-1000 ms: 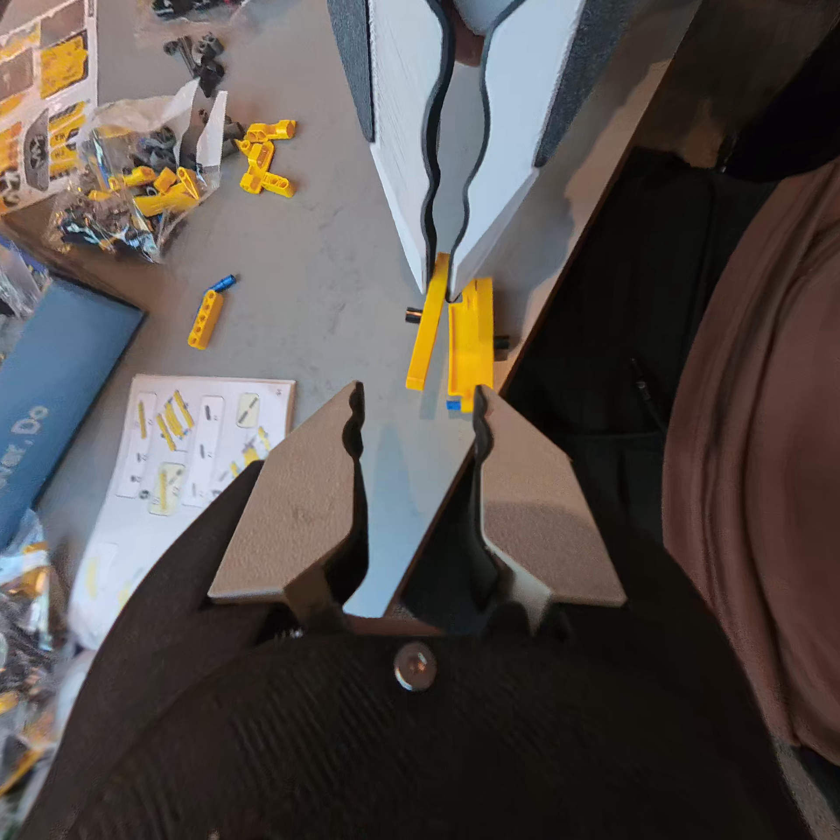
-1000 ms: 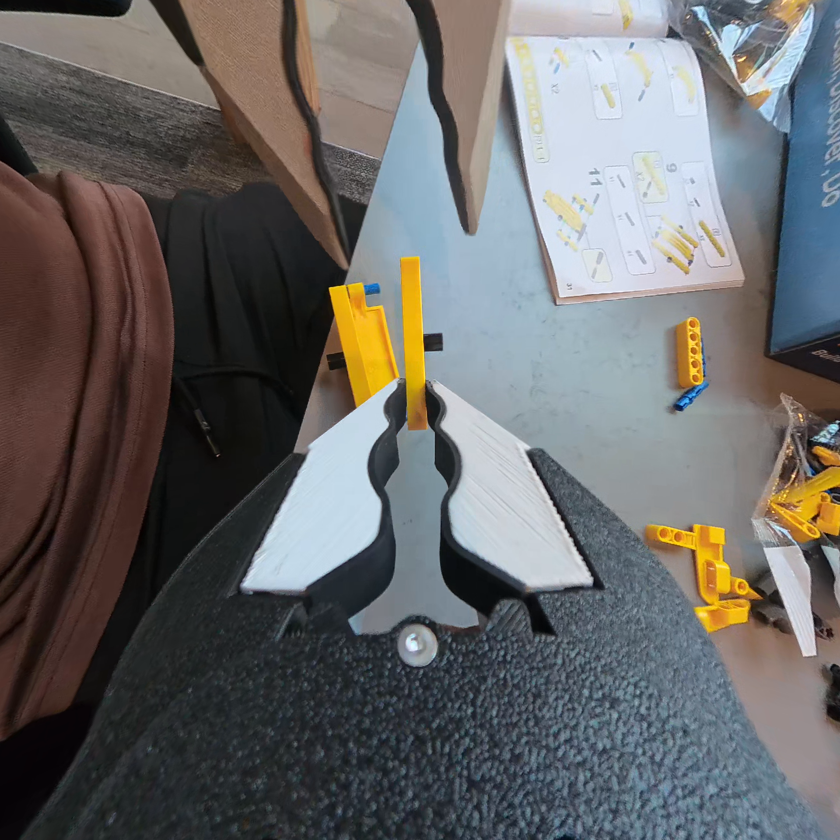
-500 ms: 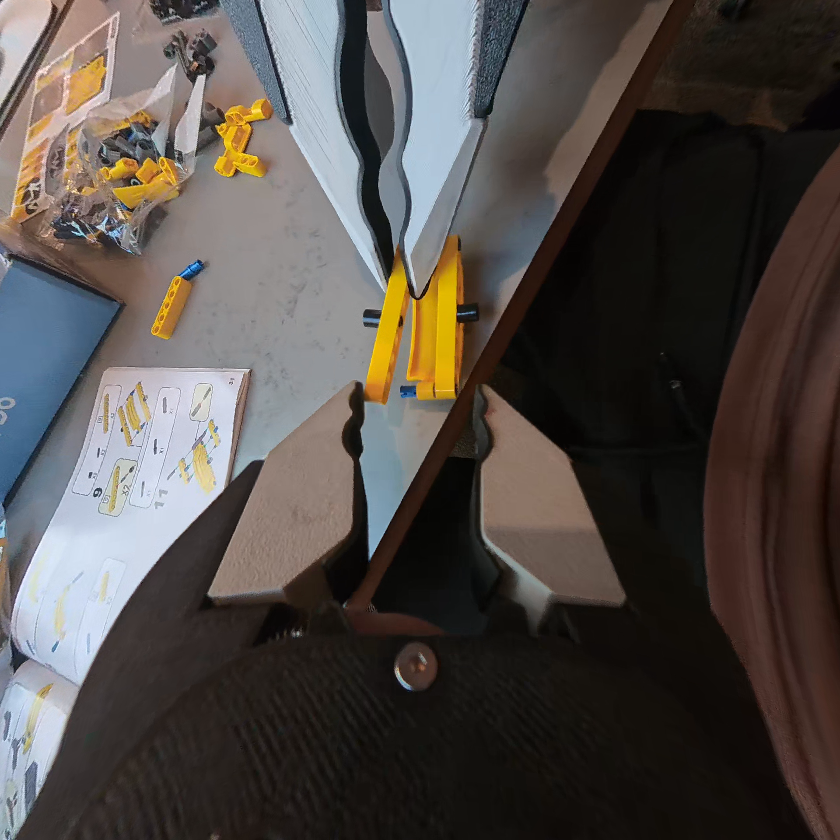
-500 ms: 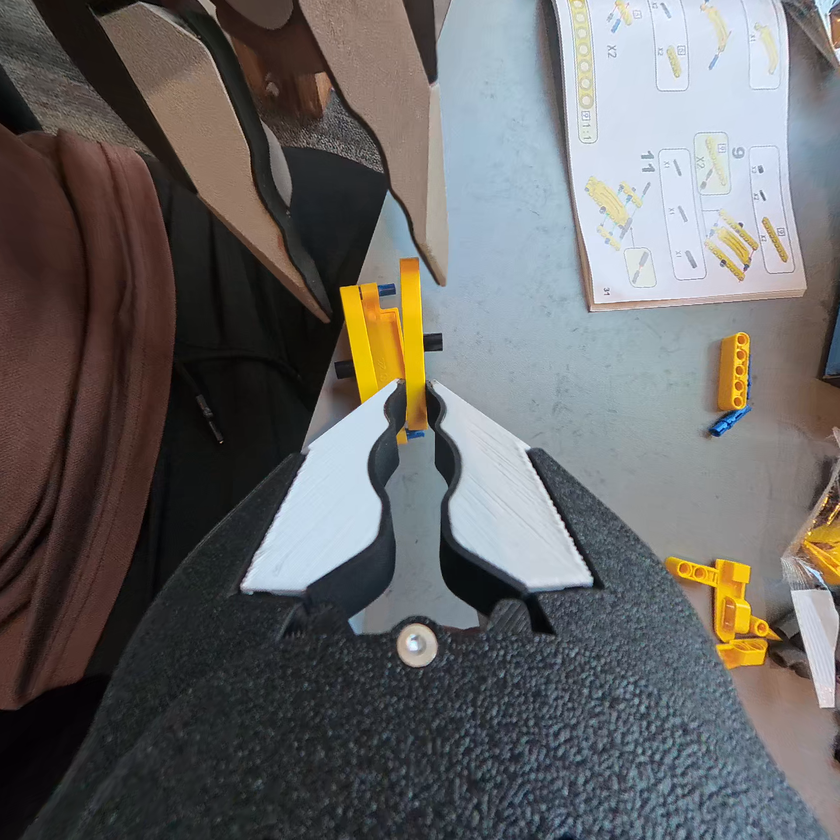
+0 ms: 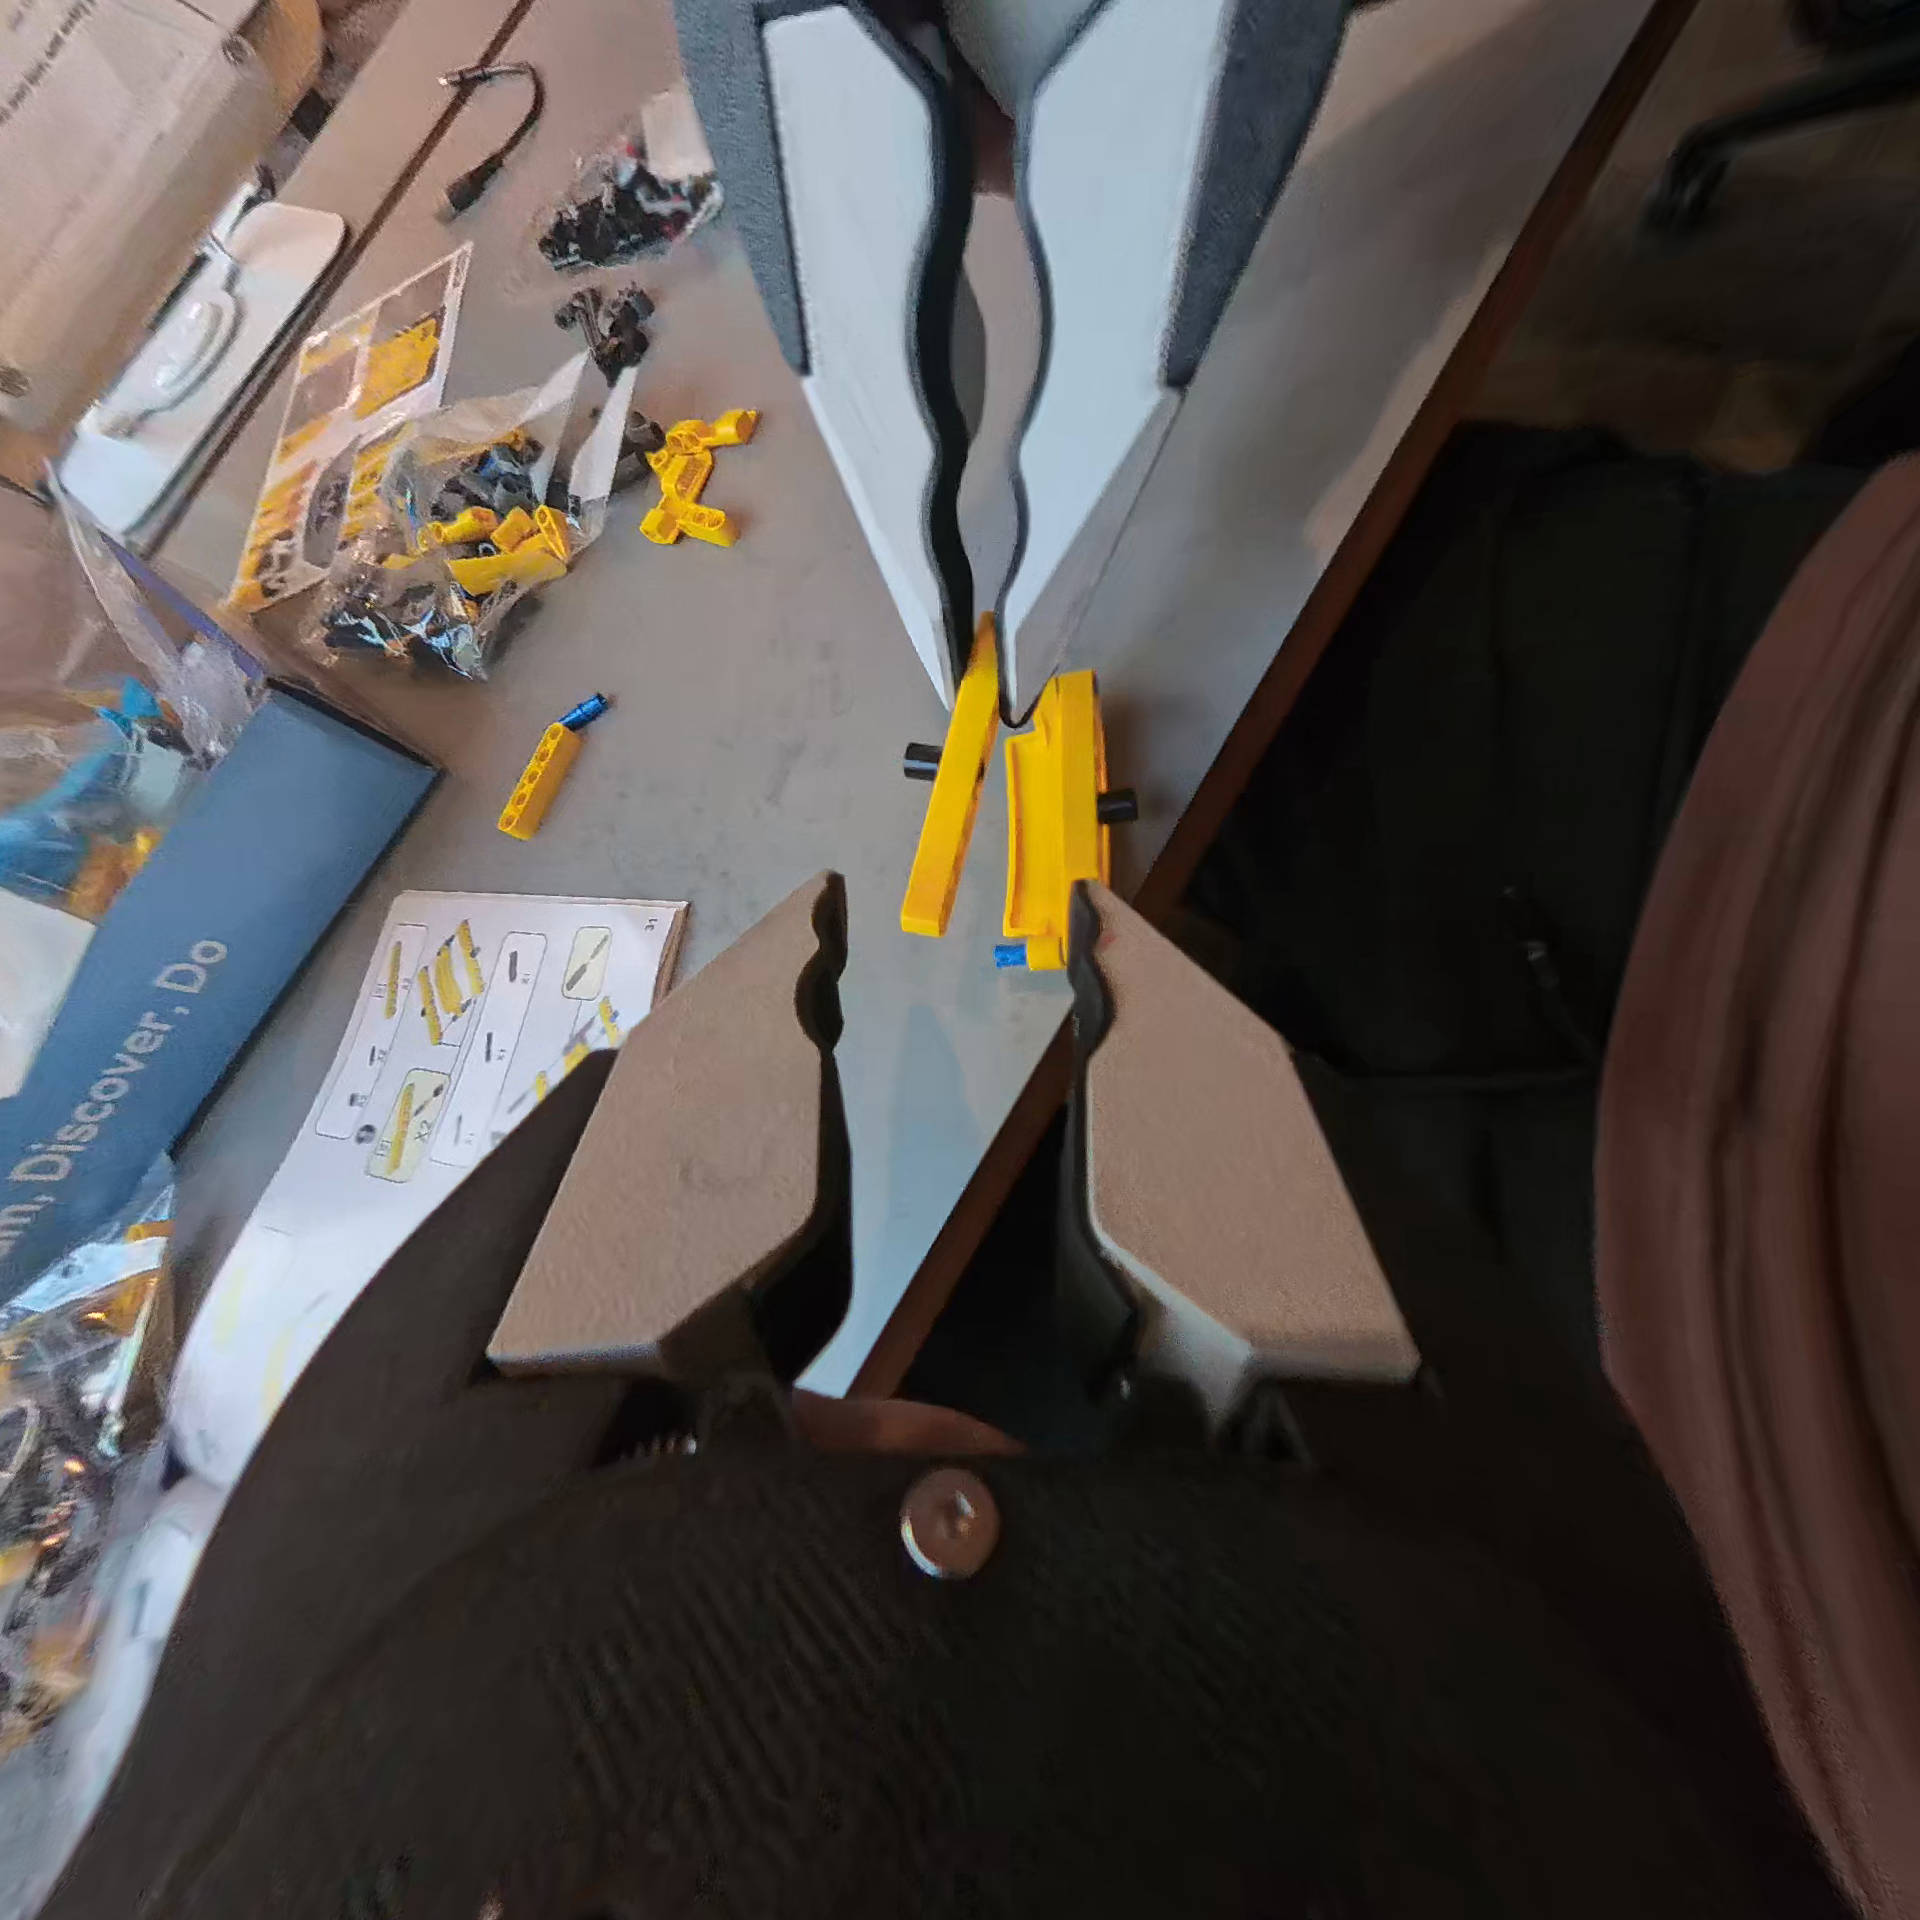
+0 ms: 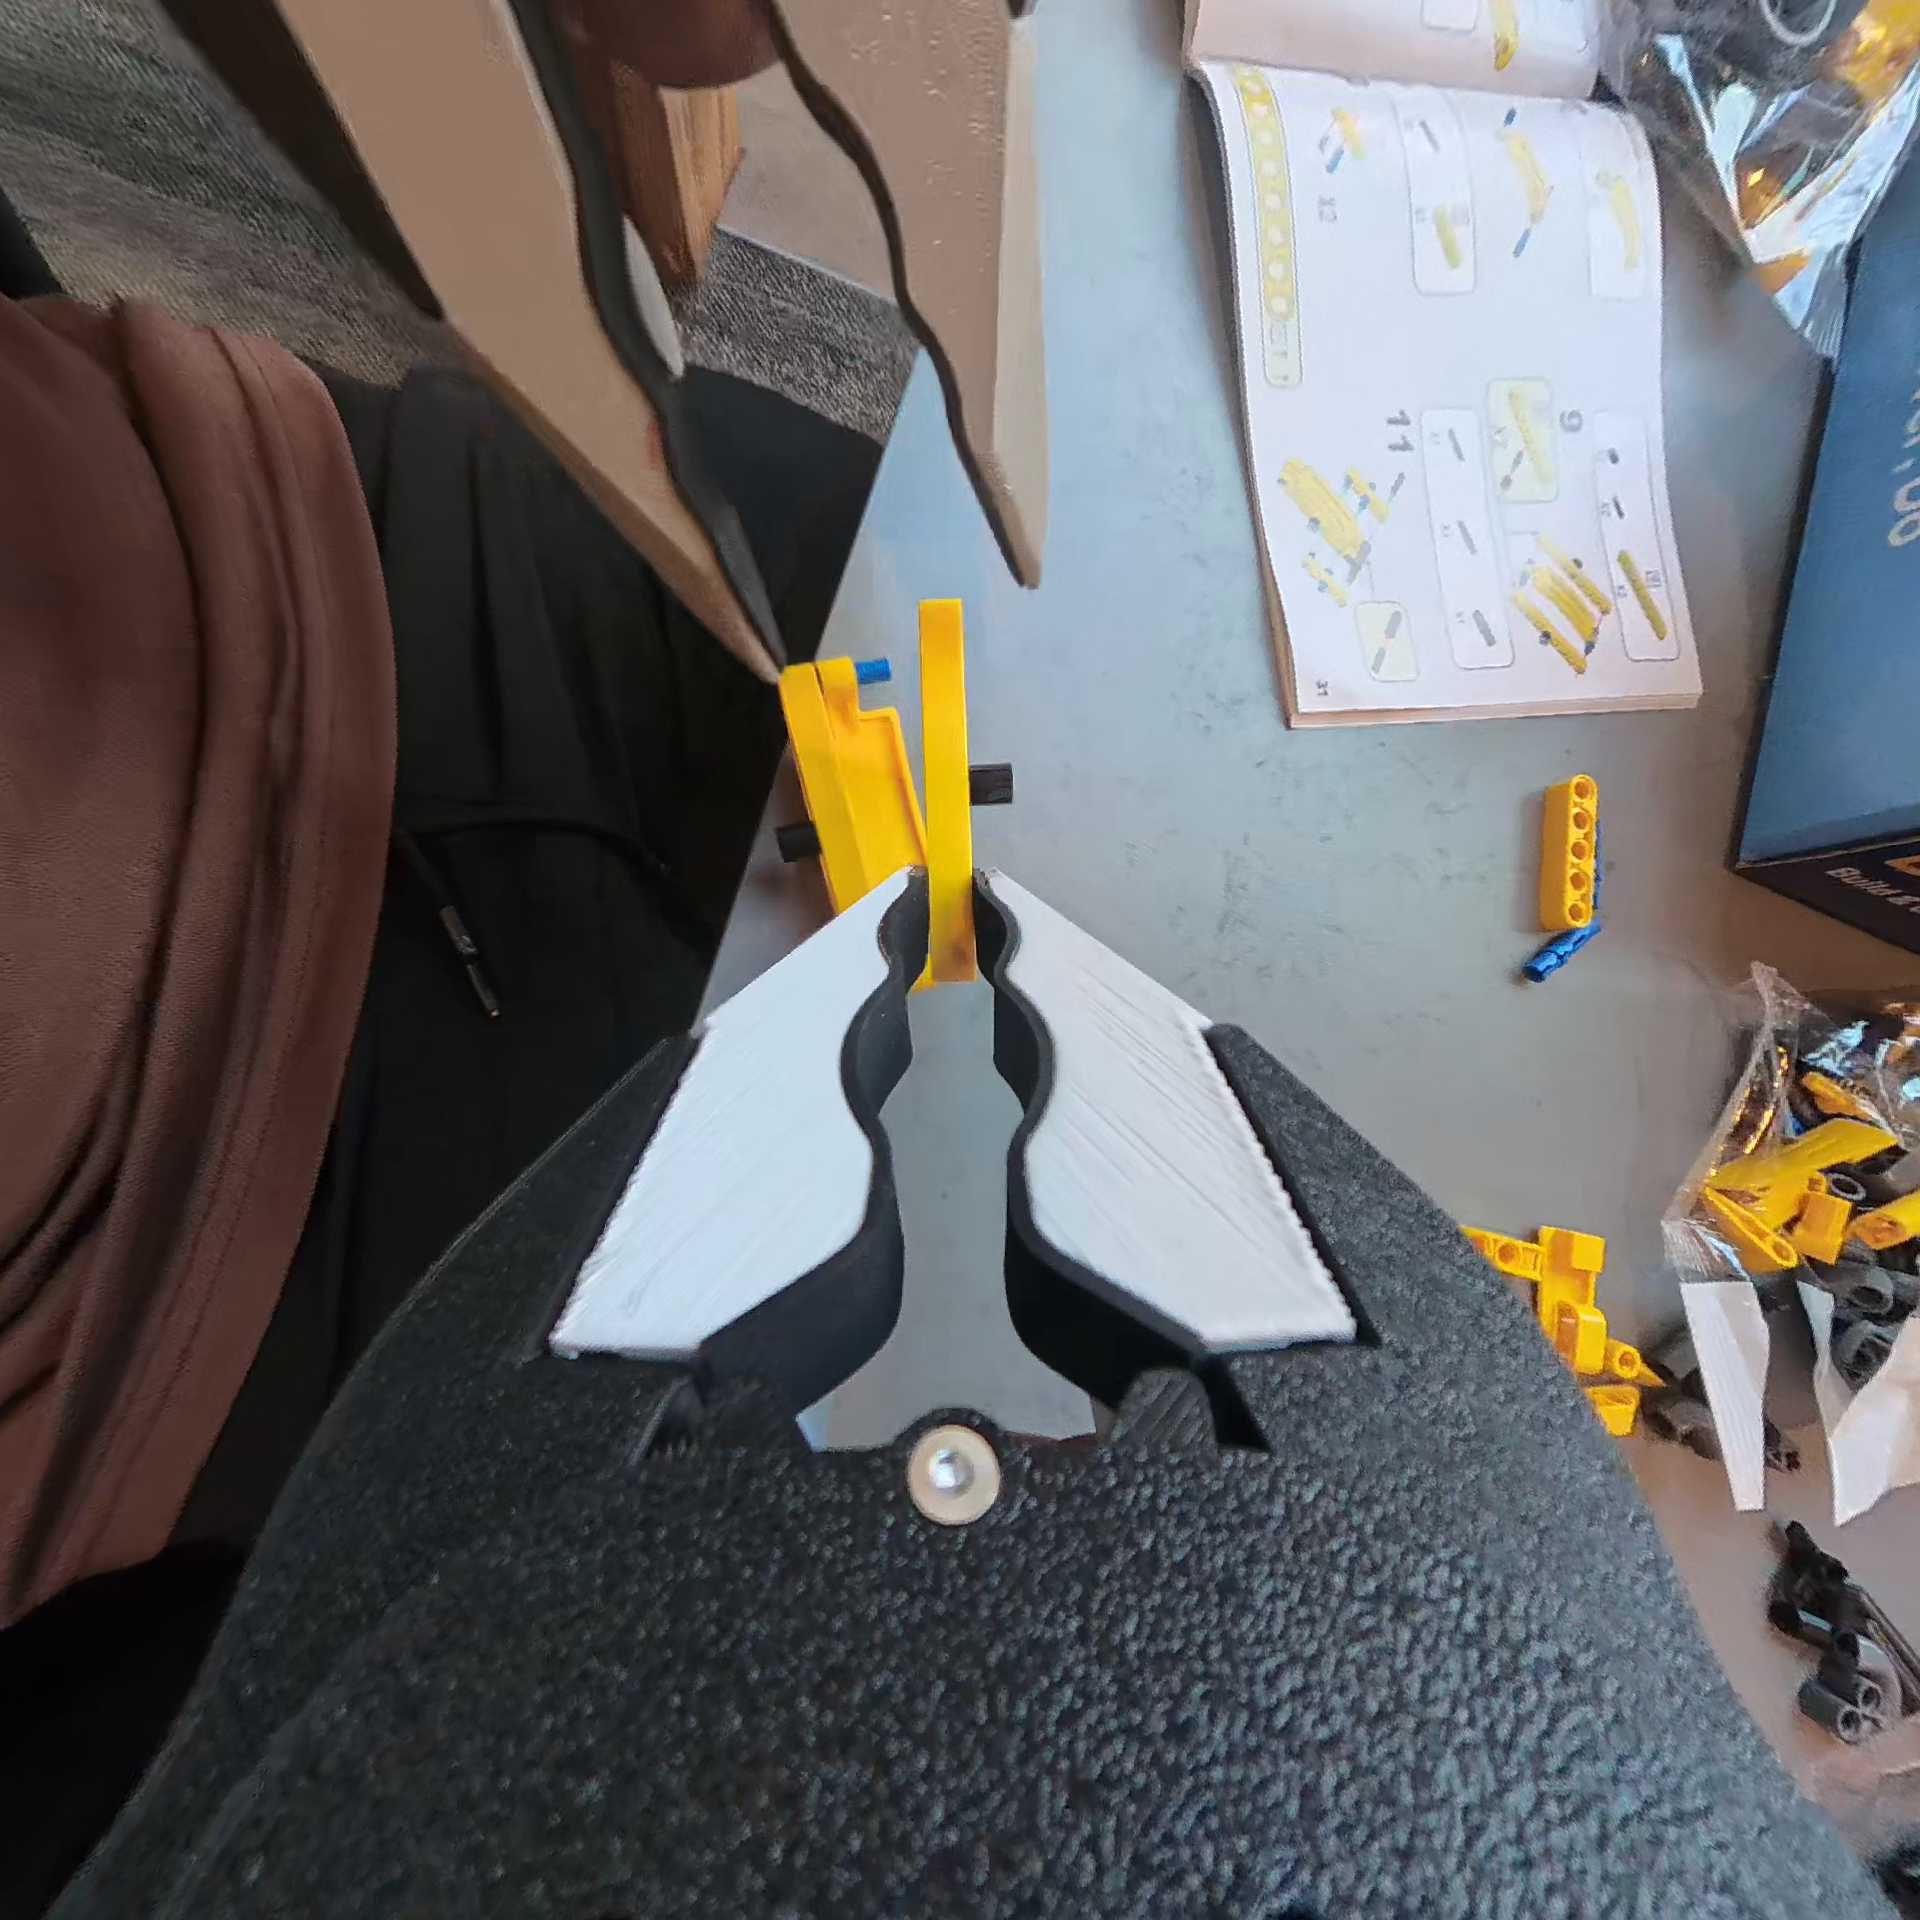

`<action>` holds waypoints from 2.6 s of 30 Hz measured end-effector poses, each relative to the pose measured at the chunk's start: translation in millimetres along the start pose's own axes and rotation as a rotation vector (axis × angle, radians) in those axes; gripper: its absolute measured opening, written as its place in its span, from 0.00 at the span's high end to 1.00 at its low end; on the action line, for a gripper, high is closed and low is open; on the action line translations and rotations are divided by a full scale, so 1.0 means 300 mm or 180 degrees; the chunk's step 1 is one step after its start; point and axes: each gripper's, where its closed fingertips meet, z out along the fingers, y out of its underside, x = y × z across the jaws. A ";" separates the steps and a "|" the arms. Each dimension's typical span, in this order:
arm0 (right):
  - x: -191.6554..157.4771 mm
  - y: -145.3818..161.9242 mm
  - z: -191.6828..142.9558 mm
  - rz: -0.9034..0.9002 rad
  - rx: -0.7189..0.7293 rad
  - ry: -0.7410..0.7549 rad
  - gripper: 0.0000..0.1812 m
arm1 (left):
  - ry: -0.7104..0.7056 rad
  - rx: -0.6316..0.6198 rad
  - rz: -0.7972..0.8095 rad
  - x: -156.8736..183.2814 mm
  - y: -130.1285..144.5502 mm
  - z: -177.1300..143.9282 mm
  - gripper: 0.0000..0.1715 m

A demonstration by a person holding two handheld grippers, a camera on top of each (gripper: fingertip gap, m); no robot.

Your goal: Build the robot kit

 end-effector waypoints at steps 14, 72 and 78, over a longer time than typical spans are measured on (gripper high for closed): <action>-0.018 -0.058 -0.014 -0.0104 0.0200 0.0060 0.90 | 0.0228 0.0067 -0.0343 0.007 0.004 0.016 0.97; -0.015 0.003 0.062 -0.0076 0.0026 -0.0091 0.96 | 0.0283 -0.0223 -0.0382 0.051 0.086 0.075 0.76; -0.018 0.007 0.063 -0.0079 0.0023 -0.0096 0.96 | 0.0272 -0.0203 -0.0371 0.049 0.083 0.075 0.78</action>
